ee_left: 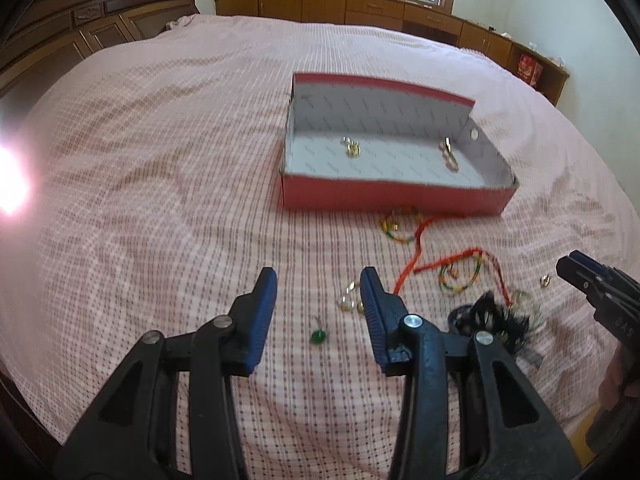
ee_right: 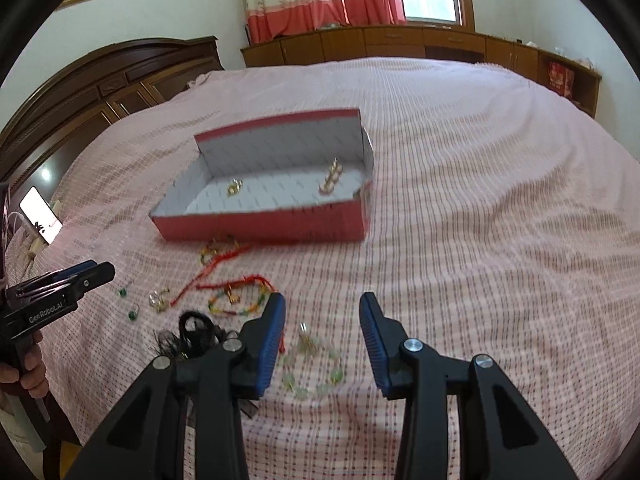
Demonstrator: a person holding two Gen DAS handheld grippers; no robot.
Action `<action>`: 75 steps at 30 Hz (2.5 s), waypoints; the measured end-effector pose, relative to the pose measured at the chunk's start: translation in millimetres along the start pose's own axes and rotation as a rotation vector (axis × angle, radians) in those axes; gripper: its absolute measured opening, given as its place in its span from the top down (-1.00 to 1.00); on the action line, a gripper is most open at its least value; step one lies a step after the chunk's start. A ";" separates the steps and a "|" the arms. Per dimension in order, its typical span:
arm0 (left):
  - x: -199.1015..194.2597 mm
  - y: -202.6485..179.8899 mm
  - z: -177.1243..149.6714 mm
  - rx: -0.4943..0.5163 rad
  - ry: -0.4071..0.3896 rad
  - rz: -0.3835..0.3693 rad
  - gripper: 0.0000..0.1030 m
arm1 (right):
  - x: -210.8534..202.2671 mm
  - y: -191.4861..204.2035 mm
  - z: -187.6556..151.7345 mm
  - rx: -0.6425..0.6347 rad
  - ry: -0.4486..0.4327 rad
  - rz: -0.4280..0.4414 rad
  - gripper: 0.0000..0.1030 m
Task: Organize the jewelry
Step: 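Withdraw both tools from the box back over the jewelry, then grasp the green bead earring with the left tool while the right tool grasps the green bead bracelet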
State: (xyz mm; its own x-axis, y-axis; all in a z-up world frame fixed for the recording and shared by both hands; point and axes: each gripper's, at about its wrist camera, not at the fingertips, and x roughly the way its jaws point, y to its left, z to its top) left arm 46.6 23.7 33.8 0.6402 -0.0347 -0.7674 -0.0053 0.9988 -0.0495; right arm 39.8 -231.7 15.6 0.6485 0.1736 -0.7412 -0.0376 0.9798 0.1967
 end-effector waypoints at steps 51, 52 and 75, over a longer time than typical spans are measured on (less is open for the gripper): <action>26.0 3.6 -51.2 0.022 0.039 -0.040 0.87 | 21.6 -6.5 -43.8 0.013 0.045 0.005 0.81; 22.7 3.6 -51.4 0.023 0.034 -0.042 0.87 | 19.2 -6.1 -43.1 0.012 0.037 0.008 0.81; -37.6 -9.5 -29.9 0.044 -0.095 -0.071 0.87 | -43.8 17.0 -20.3 -0.064 -0.145 0.039 0.81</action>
State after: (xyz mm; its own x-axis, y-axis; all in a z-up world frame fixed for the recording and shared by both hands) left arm -0.5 14.4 44.0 0.7077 -0.1037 -0.6989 0.0749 0.9946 -0.0717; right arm -4.6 -220.6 38.4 0.7480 0.2000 -0.6328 -0.1105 0.9777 0.1784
